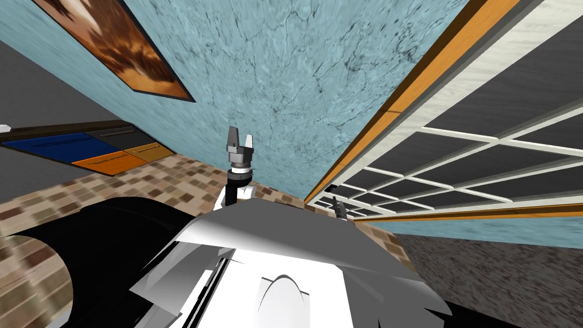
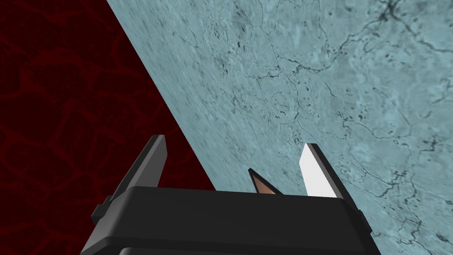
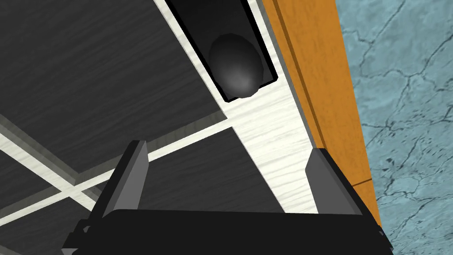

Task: Pull the door open

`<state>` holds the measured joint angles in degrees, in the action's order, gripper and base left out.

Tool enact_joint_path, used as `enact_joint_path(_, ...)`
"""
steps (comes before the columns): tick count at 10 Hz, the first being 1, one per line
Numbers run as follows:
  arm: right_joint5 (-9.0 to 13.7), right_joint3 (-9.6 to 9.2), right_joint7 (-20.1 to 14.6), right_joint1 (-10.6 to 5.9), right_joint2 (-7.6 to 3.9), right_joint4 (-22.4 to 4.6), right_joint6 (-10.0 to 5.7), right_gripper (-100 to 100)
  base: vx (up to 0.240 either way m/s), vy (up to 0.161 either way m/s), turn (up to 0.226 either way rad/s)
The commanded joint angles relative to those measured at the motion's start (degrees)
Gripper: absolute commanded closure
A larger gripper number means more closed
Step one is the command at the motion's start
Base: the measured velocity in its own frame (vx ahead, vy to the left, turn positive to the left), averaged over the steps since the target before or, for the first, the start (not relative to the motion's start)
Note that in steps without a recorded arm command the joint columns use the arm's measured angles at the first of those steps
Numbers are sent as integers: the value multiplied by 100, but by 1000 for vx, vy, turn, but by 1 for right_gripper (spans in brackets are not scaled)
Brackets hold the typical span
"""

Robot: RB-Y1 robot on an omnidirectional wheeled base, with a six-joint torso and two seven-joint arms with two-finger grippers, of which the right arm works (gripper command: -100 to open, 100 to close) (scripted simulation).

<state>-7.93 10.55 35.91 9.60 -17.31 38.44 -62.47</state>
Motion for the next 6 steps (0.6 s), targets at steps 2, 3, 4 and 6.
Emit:
enact_joint_path(2,-117,26,419,82,-17,46,-44,-100,6,27,-52)
enact_joint_path(3,-117,26,448,82,-17,46,-44,-100,5,19,-40)
enact_joint_path(4,-187,42,681,124,-29,56,-80,-100,9,18,-64)
enact_joint_path(6,-255,57,913,165,-40,66,-114,-100,10,28,-61)
